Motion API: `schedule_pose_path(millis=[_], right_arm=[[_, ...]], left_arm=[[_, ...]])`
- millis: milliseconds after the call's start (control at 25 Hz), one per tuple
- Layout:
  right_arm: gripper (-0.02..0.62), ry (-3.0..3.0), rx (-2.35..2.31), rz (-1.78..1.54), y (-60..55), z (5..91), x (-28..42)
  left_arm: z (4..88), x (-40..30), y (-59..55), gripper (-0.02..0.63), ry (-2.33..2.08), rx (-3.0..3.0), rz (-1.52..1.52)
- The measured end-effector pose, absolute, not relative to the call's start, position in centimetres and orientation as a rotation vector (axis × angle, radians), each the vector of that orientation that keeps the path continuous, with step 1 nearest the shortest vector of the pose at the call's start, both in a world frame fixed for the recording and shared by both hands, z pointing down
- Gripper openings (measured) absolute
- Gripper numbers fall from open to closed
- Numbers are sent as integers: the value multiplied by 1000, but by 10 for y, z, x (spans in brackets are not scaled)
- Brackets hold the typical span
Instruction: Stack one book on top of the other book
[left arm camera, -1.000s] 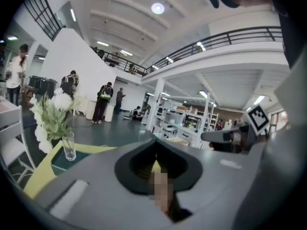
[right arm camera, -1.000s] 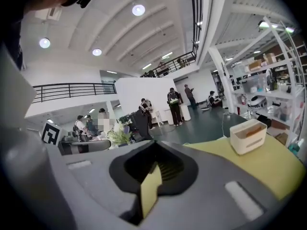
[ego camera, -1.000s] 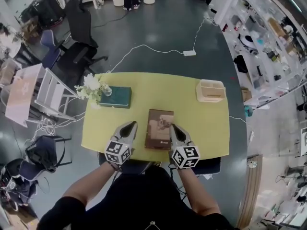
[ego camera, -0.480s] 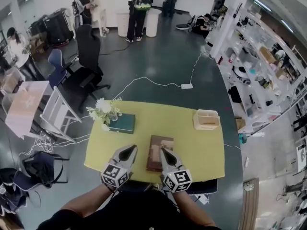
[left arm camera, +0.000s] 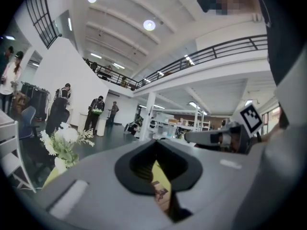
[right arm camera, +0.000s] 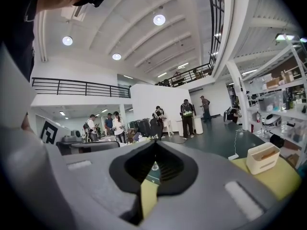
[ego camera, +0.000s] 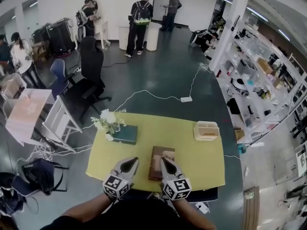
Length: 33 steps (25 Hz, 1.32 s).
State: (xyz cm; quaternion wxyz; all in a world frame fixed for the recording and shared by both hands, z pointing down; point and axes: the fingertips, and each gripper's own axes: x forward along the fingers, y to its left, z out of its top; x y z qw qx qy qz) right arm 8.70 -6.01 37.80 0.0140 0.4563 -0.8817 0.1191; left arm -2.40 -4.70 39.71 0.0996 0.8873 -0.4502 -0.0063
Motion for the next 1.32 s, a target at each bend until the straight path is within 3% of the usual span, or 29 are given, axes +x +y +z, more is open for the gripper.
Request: schedule_pose_path(millis=[1320], right_arm=[[2,-2781,1402,348,-41,374,83]], left_arm=[[401,-34,-35,8,-1387,2575,-10]])
